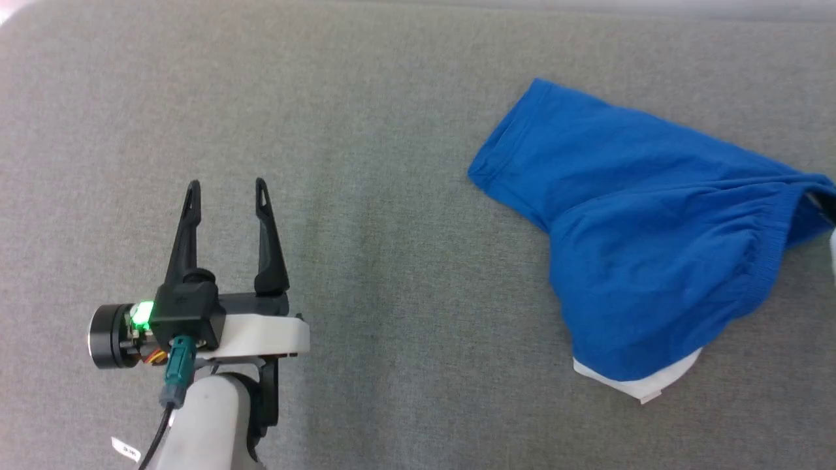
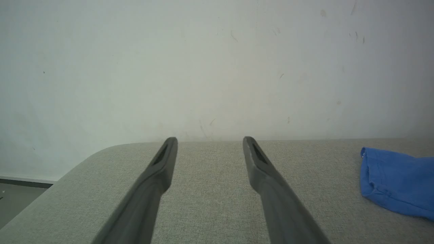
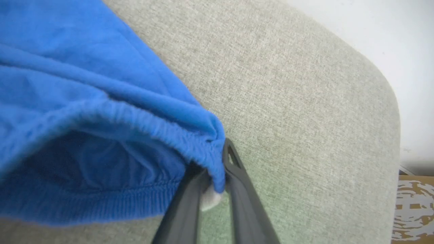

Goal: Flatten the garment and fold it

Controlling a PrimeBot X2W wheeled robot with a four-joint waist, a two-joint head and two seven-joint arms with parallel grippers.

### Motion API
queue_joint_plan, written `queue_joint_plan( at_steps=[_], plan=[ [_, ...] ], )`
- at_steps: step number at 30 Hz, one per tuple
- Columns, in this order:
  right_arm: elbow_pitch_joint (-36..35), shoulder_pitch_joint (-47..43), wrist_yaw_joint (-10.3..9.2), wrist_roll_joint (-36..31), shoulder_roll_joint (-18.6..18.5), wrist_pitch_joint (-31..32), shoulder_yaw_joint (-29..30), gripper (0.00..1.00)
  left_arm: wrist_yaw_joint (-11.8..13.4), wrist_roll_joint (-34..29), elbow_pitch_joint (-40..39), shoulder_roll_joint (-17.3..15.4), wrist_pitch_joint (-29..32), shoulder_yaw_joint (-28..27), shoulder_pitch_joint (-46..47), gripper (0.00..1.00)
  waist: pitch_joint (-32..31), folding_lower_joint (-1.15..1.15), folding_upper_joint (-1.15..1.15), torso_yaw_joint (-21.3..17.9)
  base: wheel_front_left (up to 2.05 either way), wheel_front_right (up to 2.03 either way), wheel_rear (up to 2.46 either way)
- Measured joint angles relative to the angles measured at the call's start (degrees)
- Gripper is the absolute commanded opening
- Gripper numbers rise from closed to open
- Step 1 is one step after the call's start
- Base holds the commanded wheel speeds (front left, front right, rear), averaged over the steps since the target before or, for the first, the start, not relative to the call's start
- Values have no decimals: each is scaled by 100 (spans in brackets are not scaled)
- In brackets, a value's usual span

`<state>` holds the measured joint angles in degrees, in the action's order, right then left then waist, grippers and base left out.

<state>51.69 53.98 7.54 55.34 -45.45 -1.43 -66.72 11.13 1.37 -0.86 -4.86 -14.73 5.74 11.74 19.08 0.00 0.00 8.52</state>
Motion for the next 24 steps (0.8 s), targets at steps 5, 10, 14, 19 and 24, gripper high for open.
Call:
queue_joint_plan(
  at_steps=[5, 10, 14, 19, 24],
  plan=[
    [52, -50, 2, -328, 144, -907, 16, 100, -7, -24, 69, -66, 0, -47, -208, 100, -290, -1, 0, -123, 0, 0, 0],
    [46, -30, 2, -759, 192, -1298, 505, 100, -7, -57, 69, -154, 0, -107, -325, 100, -587, -1, 0, -292, 0, 0, 0],
    [-661, -116, 1, -1260, 201, -1329, 1635, 100, -7, -91, 47, -240, 0, -145, -338, 100, -757, -1, 0, -462, 0, 0, 0],
    [-1622, -1070, 1, -2034, 240, -1329, 2850, 100, 2, -115, -10, -270, 0, -149, -398, 100, -965, -2, 0, -622, 0, 0, 0],
    [-2660, -1718, 1, -2213, 135, -713, 2894, 100, 62, -158, -34, -344, 0, -140, -623, 100, -1153, -2, 0, -725, 0, 0, 0]
  ],
)
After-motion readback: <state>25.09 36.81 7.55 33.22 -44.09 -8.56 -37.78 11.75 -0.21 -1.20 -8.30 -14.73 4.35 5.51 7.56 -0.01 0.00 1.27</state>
